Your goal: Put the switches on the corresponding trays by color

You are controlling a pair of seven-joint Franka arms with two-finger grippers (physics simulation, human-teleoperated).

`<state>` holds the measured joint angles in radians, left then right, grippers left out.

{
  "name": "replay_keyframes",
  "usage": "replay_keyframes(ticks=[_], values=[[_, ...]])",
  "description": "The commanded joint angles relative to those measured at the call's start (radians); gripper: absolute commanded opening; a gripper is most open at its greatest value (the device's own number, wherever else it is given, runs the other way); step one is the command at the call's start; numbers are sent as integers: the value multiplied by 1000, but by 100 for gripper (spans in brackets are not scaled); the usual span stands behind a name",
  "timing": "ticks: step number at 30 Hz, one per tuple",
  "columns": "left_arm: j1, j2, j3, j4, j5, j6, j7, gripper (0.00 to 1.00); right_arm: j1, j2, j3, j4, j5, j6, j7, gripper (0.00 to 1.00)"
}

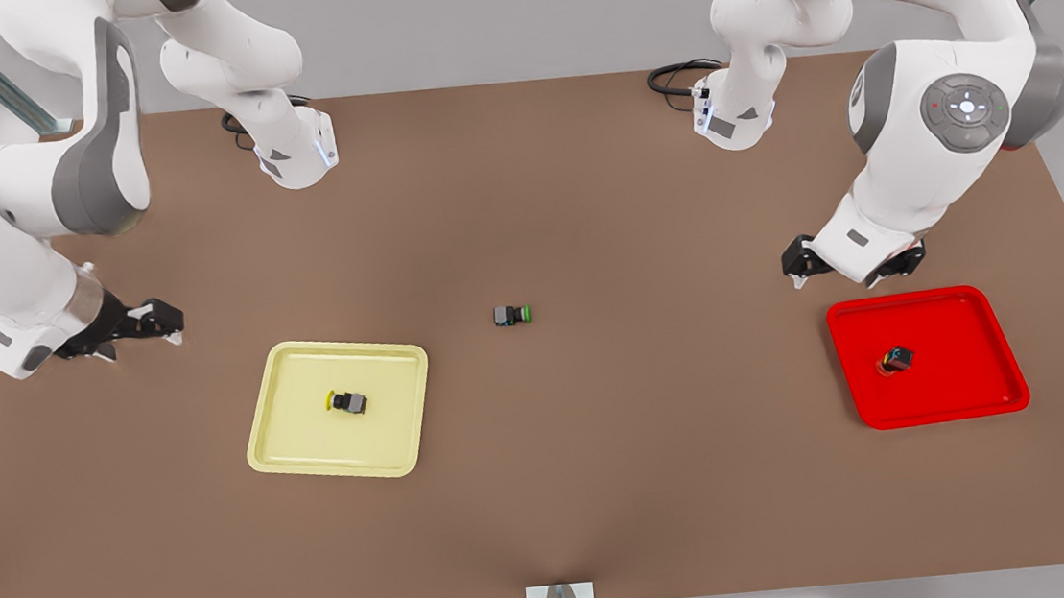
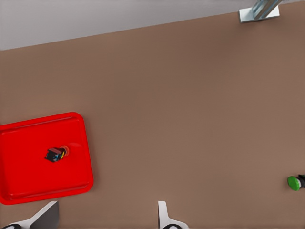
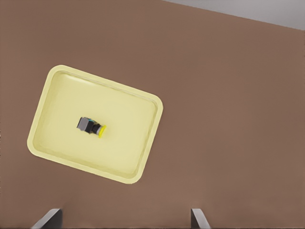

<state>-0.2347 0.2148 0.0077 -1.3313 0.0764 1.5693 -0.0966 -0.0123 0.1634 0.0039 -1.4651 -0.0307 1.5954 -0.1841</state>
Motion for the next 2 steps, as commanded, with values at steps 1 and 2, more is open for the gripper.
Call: replay_keyframes(ticks=[1, 2], values=[[0, 0, 0, 0, 0, 0, 0, 100, -9, -1, -1, 0, 0, -6, 0, 100], [0, 1, 0, 0, 0, 3, 0, 100, -9, -2, -1, 0, 0, -12, 3, 100]])
